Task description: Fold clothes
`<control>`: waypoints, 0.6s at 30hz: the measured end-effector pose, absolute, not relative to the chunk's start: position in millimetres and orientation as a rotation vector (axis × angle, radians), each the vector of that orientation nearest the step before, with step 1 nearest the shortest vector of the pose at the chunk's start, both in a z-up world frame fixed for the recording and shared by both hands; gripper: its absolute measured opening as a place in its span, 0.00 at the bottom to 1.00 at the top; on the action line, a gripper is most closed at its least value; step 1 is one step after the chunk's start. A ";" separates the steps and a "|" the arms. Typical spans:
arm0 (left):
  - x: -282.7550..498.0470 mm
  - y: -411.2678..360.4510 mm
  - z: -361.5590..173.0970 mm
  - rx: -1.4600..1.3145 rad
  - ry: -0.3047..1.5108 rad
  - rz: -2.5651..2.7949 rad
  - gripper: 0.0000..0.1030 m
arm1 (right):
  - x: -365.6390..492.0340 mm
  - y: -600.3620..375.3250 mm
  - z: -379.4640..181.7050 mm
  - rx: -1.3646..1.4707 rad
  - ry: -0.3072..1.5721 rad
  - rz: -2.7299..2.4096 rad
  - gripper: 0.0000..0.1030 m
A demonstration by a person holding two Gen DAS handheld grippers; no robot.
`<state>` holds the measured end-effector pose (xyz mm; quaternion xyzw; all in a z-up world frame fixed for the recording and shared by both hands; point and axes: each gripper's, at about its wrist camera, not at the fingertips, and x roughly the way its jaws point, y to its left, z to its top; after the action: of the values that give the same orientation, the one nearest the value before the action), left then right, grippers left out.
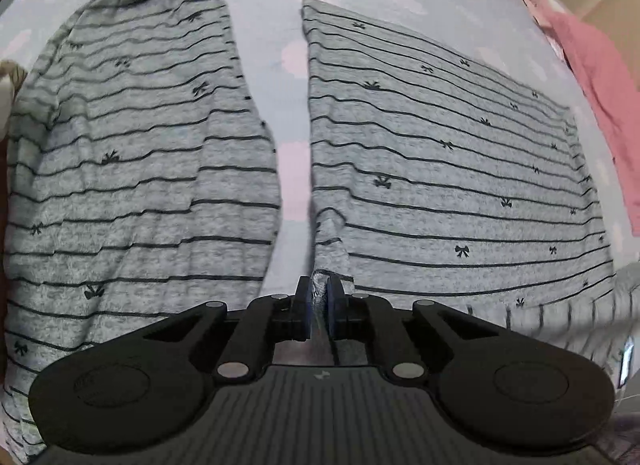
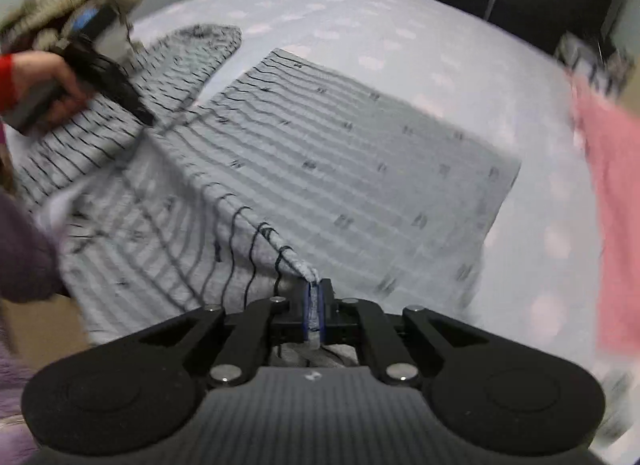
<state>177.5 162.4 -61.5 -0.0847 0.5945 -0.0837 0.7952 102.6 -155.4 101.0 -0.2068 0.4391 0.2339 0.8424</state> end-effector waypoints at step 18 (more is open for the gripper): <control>188.3 224.1 -90.8 -0.257 1.341 -0.290 0.00 | 400.3 97.1 97.7 -0.858 0.740 0.419 0.05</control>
<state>188.3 224.1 -90.8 -0.1181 0.6175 -0.1337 0.7660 400.3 97.1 97.7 -0.4033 0.3479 0.1968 0.8231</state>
